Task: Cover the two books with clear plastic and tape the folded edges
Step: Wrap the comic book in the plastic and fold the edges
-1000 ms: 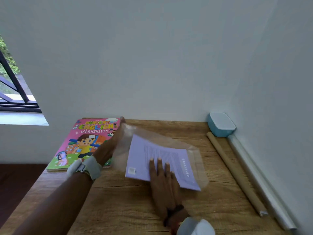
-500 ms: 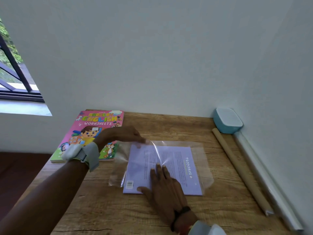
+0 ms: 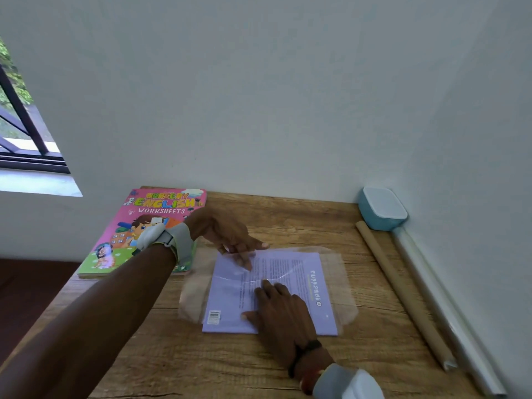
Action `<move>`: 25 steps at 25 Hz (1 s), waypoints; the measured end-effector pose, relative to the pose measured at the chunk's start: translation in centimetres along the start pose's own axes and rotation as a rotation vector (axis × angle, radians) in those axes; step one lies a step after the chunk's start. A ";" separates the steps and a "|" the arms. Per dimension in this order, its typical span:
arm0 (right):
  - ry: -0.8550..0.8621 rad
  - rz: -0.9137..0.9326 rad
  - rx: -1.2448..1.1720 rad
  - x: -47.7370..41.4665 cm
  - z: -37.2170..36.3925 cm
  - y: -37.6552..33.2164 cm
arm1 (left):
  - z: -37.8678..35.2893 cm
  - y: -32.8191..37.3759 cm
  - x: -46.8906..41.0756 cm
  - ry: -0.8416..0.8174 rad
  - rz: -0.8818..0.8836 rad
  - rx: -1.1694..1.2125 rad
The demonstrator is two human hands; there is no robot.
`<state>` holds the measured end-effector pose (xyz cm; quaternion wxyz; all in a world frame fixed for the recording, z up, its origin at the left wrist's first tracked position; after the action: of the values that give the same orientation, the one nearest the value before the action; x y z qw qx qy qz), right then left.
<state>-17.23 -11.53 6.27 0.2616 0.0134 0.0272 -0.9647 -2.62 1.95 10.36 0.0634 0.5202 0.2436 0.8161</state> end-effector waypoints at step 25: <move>-0.149 -0.138 -0.329 -9.4 3.7 12.8 | 3.2 -0.7 -2.8 0.800 -0.196 -0.371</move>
<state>-2.72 -18.02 9.78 0.1950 -0.1027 0.1658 -0.9612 1.35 2.59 8.79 0.1334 0.1179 0.1467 0.9730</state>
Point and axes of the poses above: each hand's wrist, its own x-axis away from the middle knuckle, its own z-axis out of the back of the hand, y = z × x, the point moved 4 cm from there along -x, towards the middle knuckle, and after that the axes turned 7 degrees about z, right-handed, at the moved point
